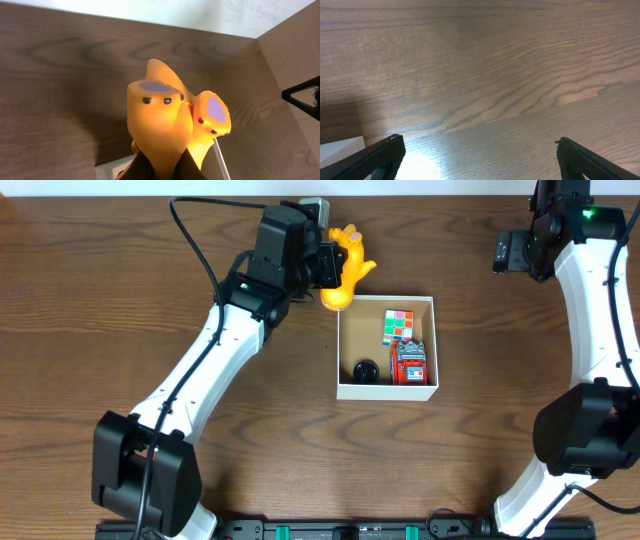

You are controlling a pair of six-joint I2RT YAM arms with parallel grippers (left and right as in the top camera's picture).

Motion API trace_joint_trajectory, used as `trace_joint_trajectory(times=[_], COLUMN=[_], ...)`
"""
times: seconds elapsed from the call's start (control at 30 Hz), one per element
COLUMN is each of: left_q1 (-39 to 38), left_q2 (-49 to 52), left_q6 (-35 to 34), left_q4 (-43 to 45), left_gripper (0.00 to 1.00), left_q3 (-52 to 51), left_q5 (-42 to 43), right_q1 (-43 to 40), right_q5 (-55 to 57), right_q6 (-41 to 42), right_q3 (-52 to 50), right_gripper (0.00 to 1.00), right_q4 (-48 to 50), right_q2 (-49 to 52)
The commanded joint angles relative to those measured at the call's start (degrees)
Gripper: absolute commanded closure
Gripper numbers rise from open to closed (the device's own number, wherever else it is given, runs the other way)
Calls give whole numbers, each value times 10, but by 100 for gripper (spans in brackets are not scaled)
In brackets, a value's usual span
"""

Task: Pack container
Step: 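Lift the orange plush toy with the left gripper toward the box, then lower the orange plush toy into the box's left side and release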

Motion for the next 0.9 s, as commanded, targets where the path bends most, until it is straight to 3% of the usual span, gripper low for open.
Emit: trace_joint_trajectory(times=[0.0,0.2,0.53,0.87], left_q1=[-14,-59,-132,-140], left_q2=[2,3,31,64], left_q6=[-21,-80,-80,-80], left_q4=[-1,-1,-45,-95], left_gripper=[94,94,94,94], left_q3=[10,10,9,9], left_q5=[-9,-55,-143,-173], right_q1=[-3,-3,-3,-3], right_q5=[8,8,8,8], right_q6=[10,10,10,10], right_q3=[11,11,11,11], right_gripper=[1,1,1,1], right_q4=[0,0,0,0], right_q2=[-14,-14,-14,-14])
